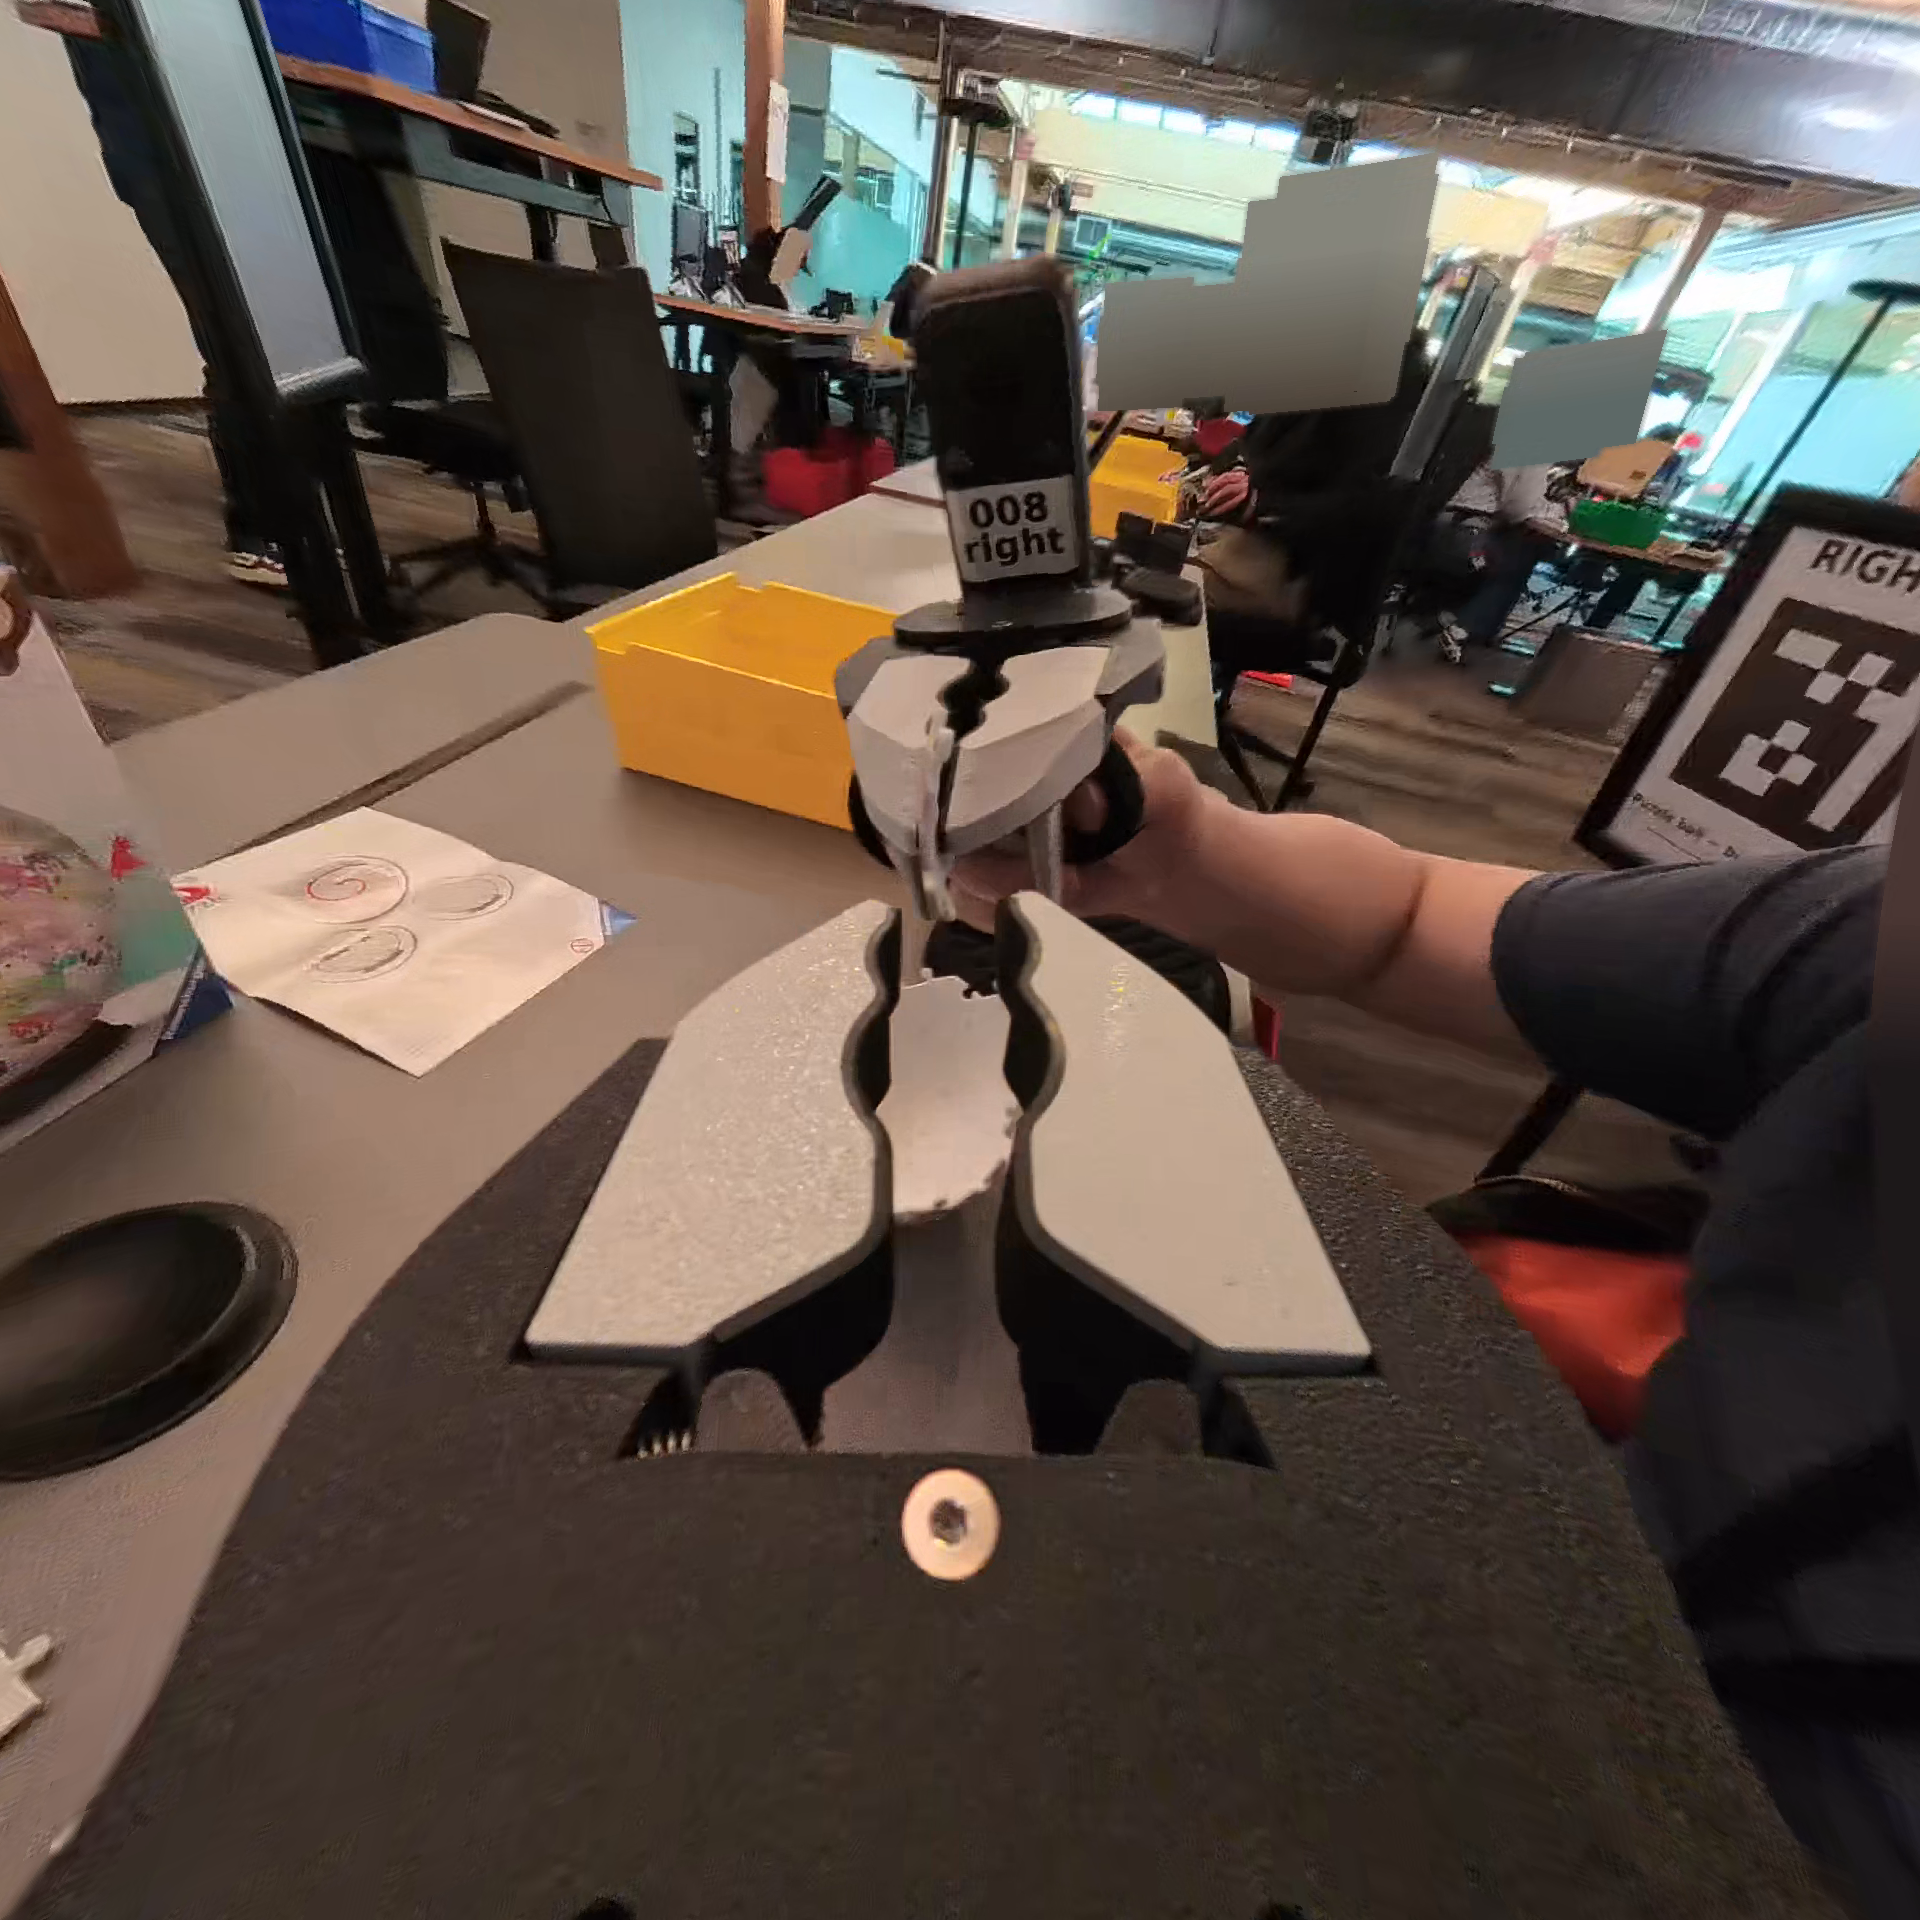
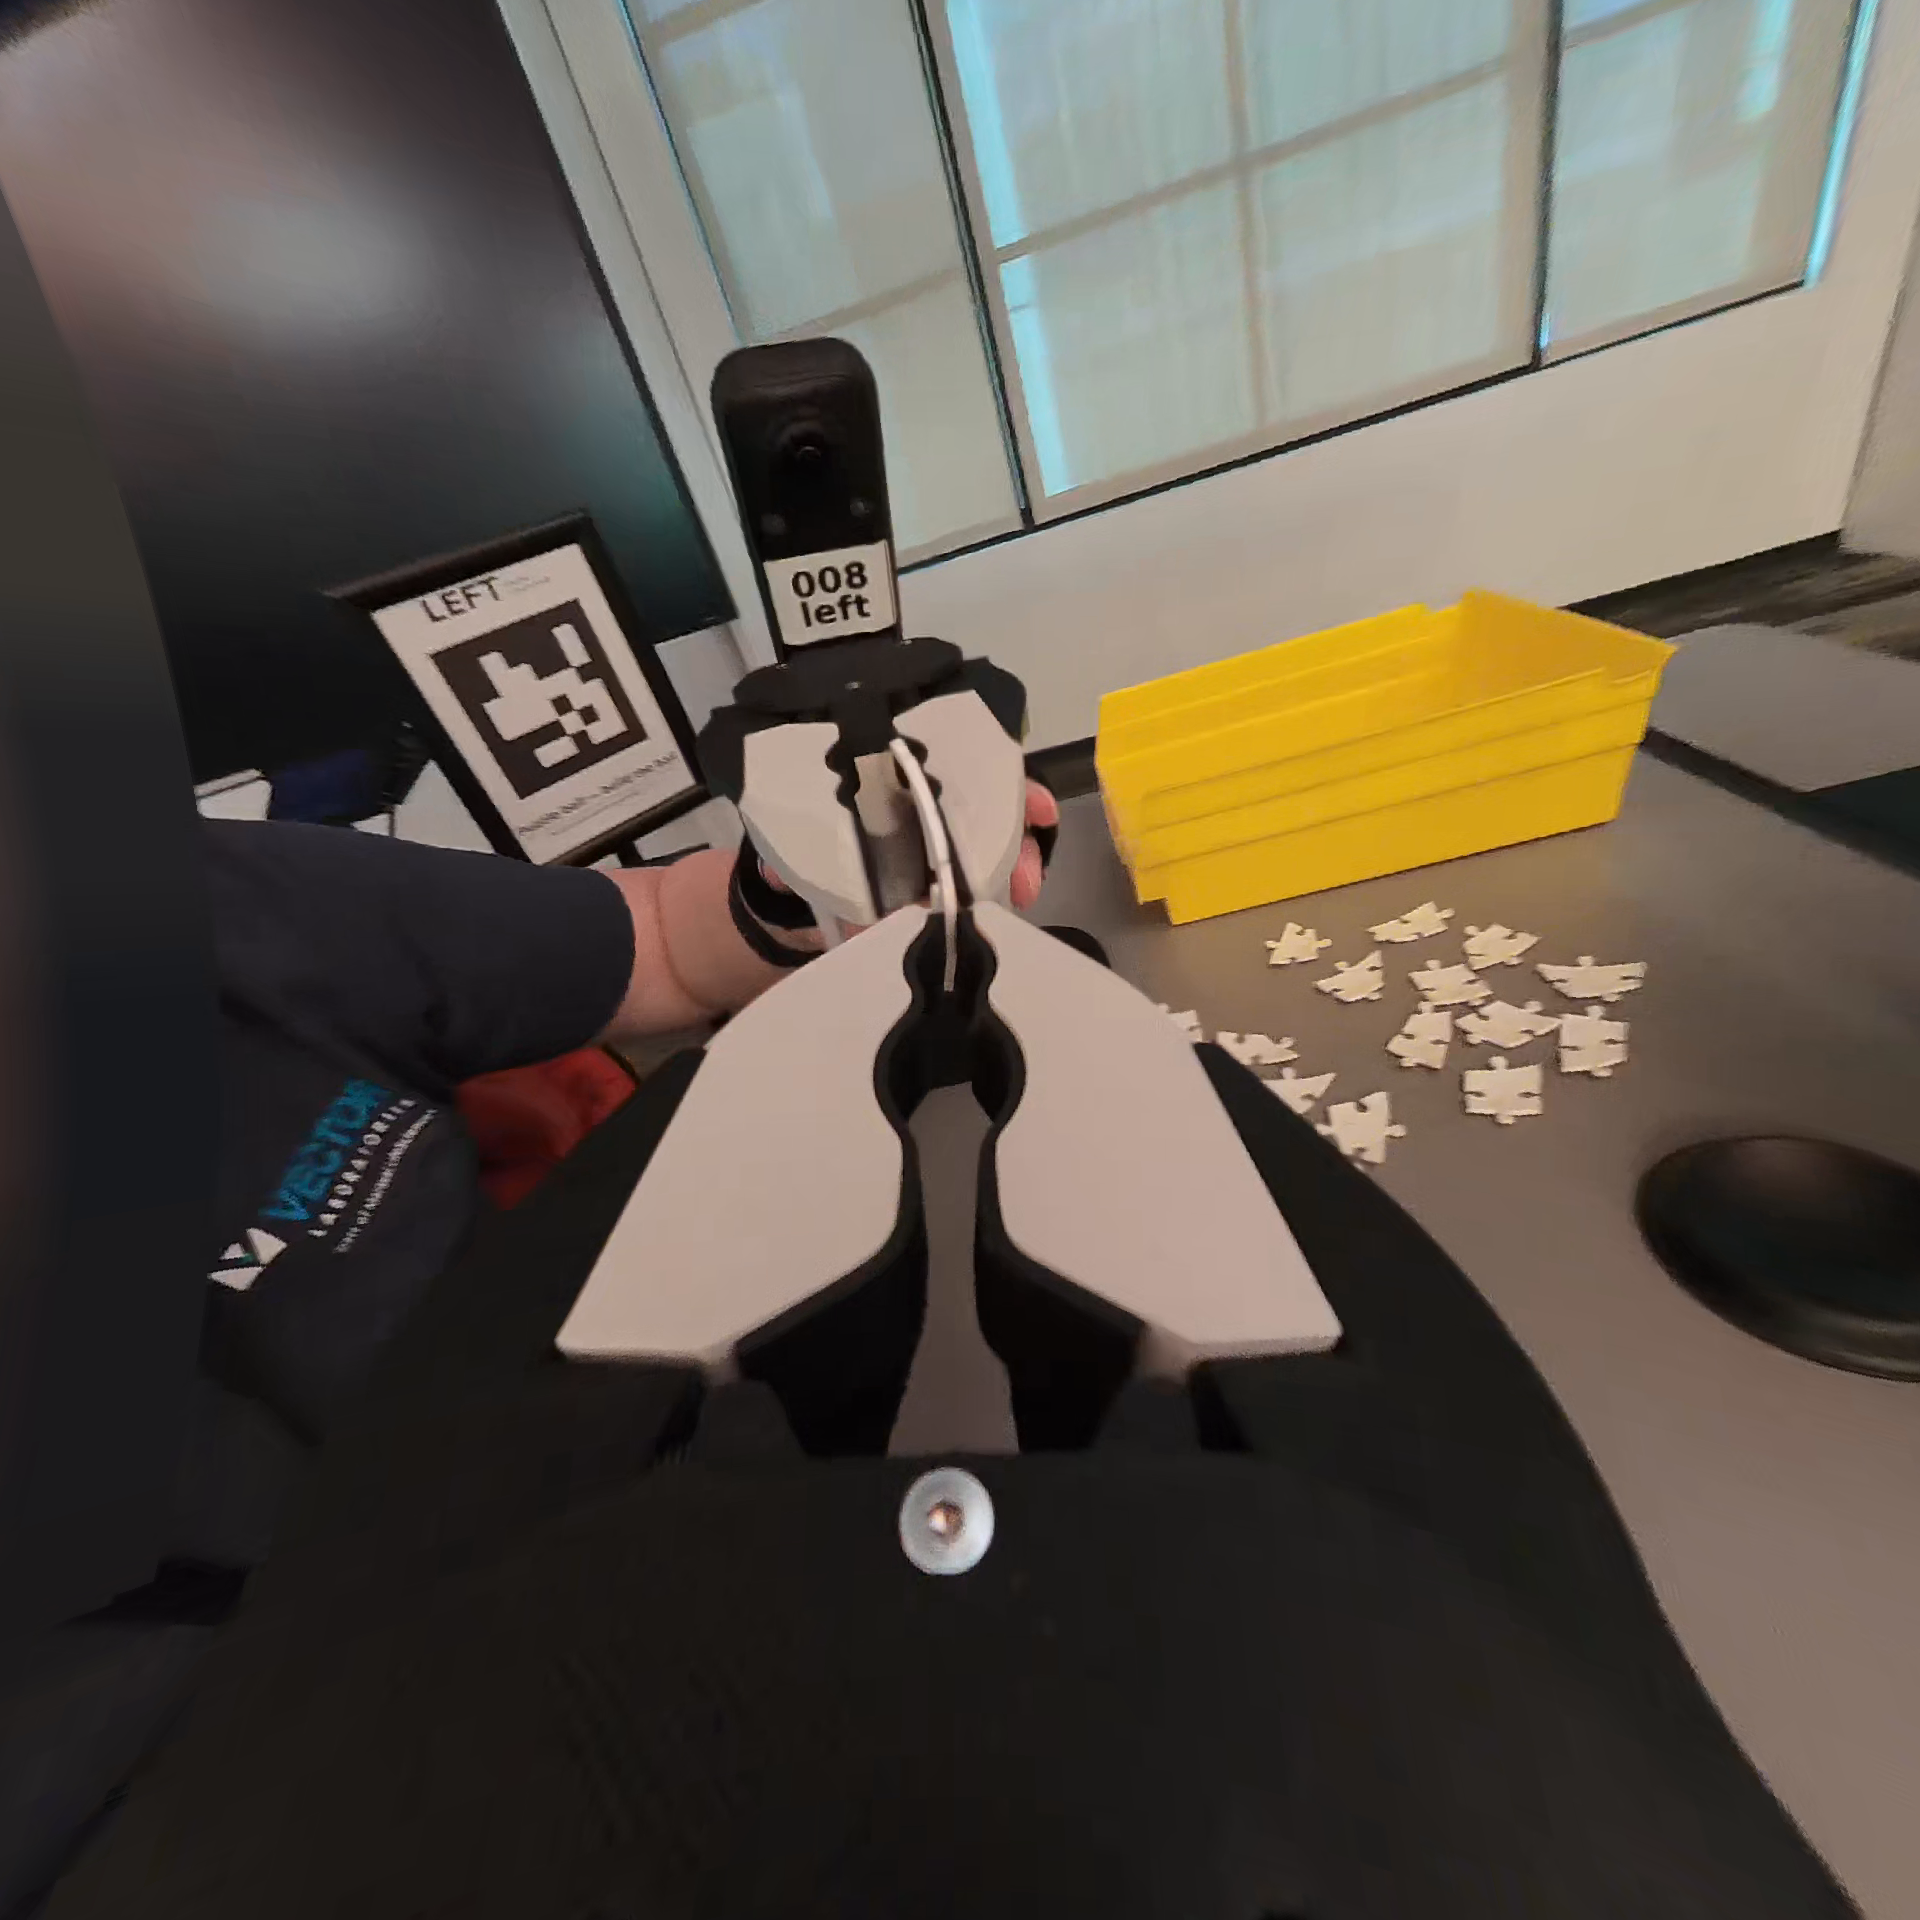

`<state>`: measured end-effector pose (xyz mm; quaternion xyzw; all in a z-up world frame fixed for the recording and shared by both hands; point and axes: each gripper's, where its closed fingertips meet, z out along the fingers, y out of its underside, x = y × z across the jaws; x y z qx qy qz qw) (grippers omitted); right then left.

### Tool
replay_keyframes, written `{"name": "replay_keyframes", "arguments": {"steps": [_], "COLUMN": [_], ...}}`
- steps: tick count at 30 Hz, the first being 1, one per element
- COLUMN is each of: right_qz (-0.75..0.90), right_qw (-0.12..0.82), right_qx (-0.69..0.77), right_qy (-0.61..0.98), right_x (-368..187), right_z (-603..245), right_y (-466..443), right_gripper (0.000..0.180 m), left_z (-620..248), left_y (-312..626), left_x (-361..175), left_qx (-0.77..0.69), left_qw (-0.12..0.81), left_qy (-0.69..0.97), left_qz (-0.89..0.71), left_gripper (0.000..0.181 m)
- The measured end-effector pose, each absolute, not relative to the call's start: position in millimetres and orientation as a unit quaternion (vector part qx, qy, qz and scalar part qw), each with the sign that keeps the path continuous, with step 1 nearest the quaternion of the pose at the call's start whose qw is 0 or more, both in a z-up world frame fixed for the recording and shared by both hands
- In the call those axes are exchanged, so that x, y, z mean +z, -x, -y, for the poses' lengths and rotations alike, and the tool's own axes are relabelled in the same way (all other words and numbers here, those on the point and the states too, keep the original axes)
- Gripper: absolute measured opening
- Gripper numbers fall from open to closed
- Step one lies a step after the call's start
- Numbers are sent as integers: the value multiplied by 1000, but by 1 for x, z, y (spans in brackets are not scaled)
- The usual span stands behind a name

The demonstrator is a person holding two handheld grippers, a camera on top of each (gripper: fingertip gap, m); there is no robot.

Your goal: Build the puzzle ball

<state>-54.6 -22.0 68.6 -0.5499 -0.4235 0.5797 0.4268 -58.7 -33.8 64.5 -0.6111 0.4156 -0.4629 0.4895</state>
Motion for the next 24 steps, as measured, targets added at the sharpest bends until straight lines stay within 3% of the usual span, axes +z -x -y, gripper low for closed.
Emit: {"name": "replay_keyframes", "arguments": {"steps": [3, 8, 9, 11, 14, 18, 20, 24], "right_qz": [421, 426, 439, 452, 496, 532, 547, 524], "right_qw": [436, 432, 431, 443, 442, 436, 433, 440], "right_qx": [571, 562, 554, 525, 492, 464, 450, 406], "right_qy": [554, 562, 561, 569, 563, 559, 558, 606], "right_x": [64, 51, 48, 47, 44, 41, 38, 31], "right_z": [20, 12, 11, 4, 5, 9, 10, -19], "right_y": [53, 43, 41, 35, 32, 35, 37, 30], "right_gripper": [3, 5, 7, 29, 17, 20, 5, 3], "left_z": [27, 16, 16, 14, 15, 16, 14, -21], "left_y": [49, 39, 36, 33, 27, 22, 21, 32], "left_x": [56, 42, 38, 29, 23, 16, 13, 6], "left_qx": [-443, -418, -416, -411, -427, -427, -420, -288], "left_qw": [504, 488, 475, 455, 428, 407, 408, 468], "left_qy": [603, 619, 624, 636, 642, 651, 653, 687], "left_qz": [-432, -452, -460, -468, -470, -478, -481, -475], "left_gripper": [4, 2, 2, 2, 2, 2, 2, 13]}}
